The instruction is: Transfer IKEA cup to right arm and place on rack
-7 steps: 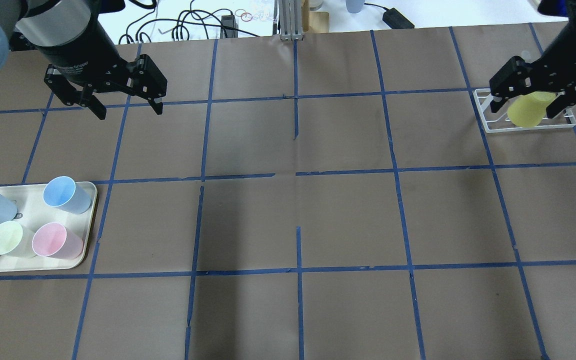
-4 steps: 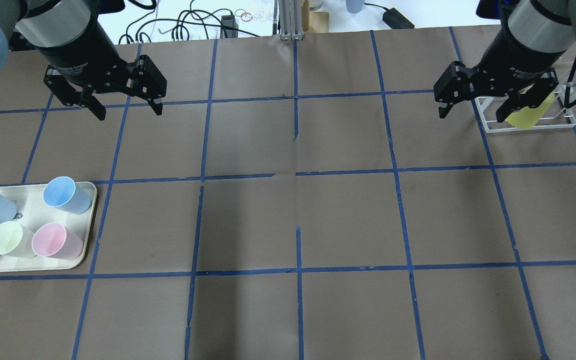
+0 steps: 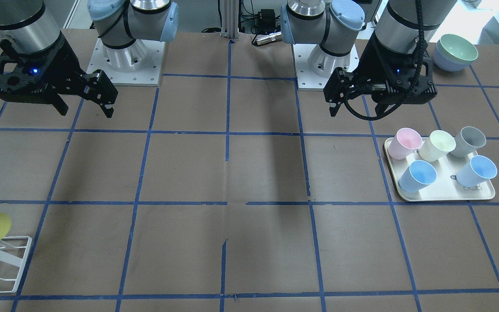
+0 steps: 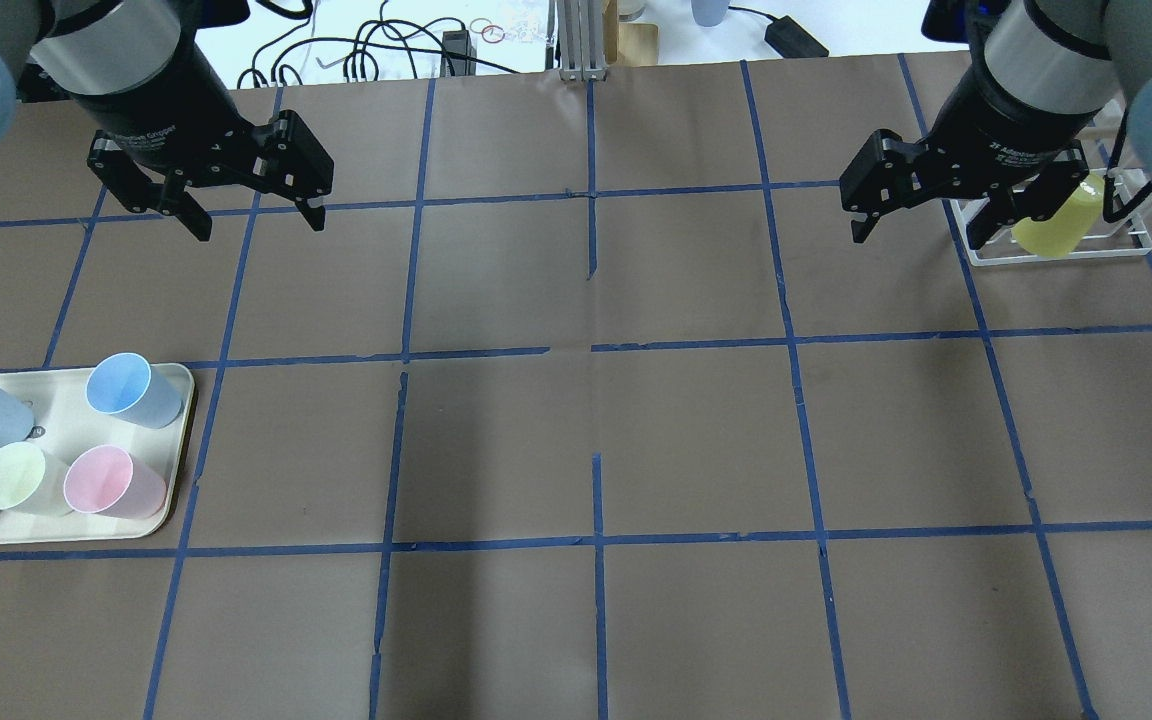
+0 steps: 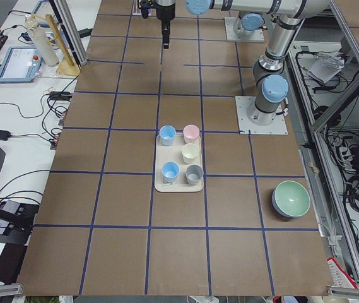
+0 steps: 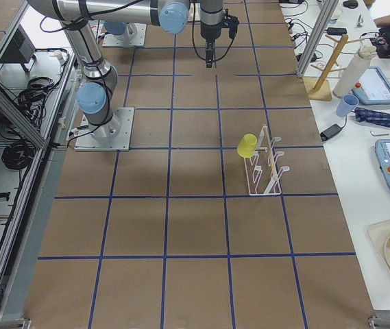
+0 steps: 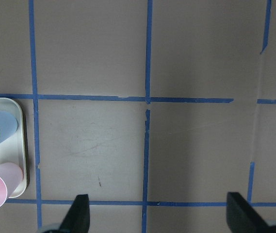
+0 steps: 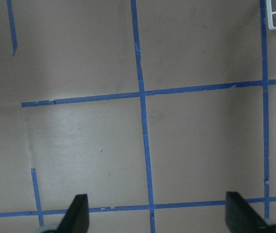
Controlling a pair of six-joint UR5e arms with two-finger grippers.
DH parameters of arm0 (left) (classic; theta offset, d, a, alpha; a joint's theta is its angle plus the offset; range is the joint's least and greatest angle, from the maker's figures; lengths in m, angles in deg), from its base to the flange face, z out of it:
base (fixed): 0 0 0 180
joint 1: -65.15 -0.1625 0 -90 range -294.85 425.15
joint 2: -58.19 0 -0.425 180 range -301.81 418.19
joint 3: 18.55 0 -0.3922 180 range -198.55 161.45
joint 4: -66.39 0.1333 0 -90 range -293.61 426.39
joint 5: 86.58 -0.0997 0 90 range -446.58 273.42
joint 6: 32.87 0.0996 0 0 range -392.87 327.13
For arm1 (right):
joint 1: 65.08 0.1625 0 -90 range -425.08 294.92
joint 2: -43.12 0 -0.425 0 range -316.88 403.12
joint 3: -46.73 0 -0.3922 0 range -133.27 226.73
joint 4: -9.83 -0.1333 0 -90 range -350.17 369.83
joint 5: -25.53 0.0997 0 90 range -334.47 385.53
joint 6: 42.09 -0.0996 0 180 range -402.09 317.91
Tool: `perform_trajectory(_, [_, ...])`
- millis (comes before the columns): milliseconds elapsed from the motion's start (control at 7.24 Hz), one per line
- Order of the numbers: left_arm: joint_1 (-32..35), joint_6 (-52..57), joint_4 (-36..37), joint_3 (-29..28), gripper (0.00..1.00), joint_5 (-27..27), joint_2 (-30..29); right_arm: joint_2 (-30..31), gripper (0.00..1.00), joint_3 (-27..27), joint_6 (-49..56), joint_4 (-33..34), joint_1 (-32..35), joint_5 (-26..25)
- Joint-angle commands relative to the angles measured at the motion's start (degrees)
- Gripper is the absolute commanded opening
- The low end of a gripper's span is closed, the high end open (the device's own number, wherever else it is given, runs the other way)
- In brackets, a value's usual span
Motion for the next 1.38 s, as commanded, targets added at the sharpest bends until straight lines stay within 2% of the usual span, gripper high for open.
perform_trajectory(0, [0.0, 0.0, 0.0, 0.0, 1.0, 0.01, 0.01, 0.48, 1.0, 0.01, -0.1, -0.02, 1.72, -0.07])
perform_trajectory(1243, [0.0, 0.0, 0.0, 0.09, 1.0, 0.01, 0.28, 1.1, 1.0, -0.7, 0.95, 0.78, 2.25, -0.06])
